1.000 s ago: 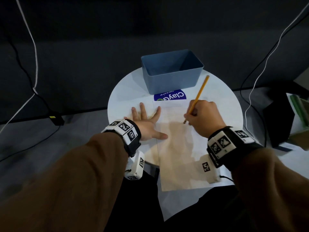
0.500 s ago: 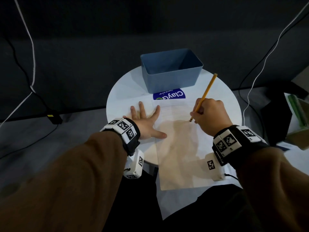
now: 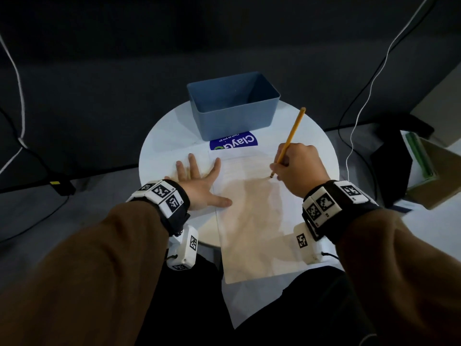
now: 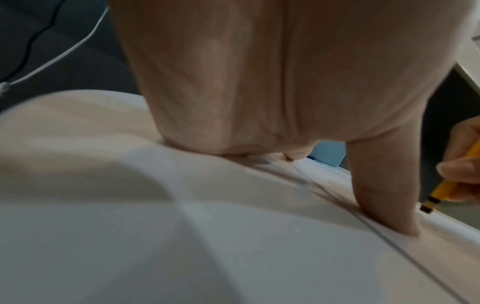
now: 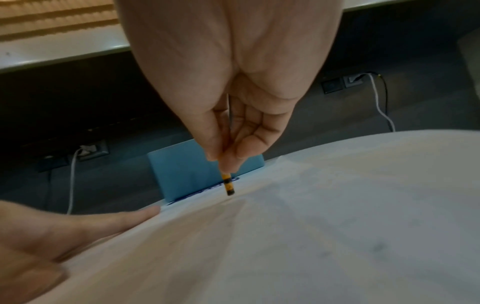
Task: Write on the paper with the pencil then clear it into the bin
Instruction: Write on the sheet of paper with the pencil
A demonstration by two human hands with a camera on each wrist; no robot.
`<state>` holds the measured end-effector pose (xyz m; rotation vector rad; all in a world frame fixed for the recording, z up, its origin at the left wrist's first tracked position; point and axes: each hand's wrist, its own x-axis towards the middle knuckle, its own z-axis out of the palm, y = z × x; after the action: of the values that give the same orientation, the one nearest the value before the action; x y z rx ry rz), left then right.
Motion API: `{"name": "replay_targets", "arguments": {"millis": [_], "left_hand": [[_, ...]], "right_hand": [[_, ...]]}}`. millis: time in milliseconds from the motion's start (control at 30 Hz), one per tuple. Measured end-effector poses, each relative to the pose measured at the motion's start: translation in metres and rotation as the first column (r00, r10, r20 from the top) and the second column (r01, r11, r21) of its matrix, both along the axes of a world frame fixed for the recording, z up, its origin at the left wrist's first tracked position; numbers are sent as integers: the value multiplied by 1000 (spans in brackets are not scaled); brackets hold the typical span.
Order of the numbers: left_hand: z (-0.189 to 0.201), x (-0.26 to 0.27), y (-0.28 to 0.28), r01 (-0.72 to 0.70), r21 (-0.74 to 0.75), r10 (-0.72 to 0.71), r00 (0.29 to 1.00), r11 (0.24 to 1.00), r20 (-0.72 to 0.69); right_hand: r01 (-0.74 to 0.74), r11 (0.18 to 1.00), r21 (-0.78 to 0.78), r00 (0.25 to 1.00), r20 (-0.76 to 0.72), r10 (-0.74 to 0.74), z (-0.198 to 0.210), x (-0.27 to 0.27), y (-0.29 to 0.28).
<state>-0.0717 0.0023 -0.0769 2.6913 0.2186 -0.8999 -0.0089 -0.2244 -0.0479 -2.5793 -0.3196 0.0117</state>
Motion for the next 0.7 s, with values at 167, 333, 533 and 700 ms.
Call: {"name": "replay_targets", "arguments": {"millis": [167, 333, 533, 700], "left_hand": [[2, 0, -3, -6, 4, 6, 1000, 1000, 2], [0, 0, 0, -8, -14, 8, 1000, 1000, 1], [1, 1, -1, -1, -4, 1, 1000, 1000, -6], [2, -1, -1, 1, 3, -1, 1000, 1000, -6]], "right_hand": [[-92, 995, 48, 994, -50, 94, -6, -8, 24], [16, 1000, 9, 1000, -10, -16, -1, 3, -3], [-47, 995, 83, 999, -8, 48, -2, 0, 9], [-54, 997, 62, 998, -32, 56, -6, -3, 13]]}}
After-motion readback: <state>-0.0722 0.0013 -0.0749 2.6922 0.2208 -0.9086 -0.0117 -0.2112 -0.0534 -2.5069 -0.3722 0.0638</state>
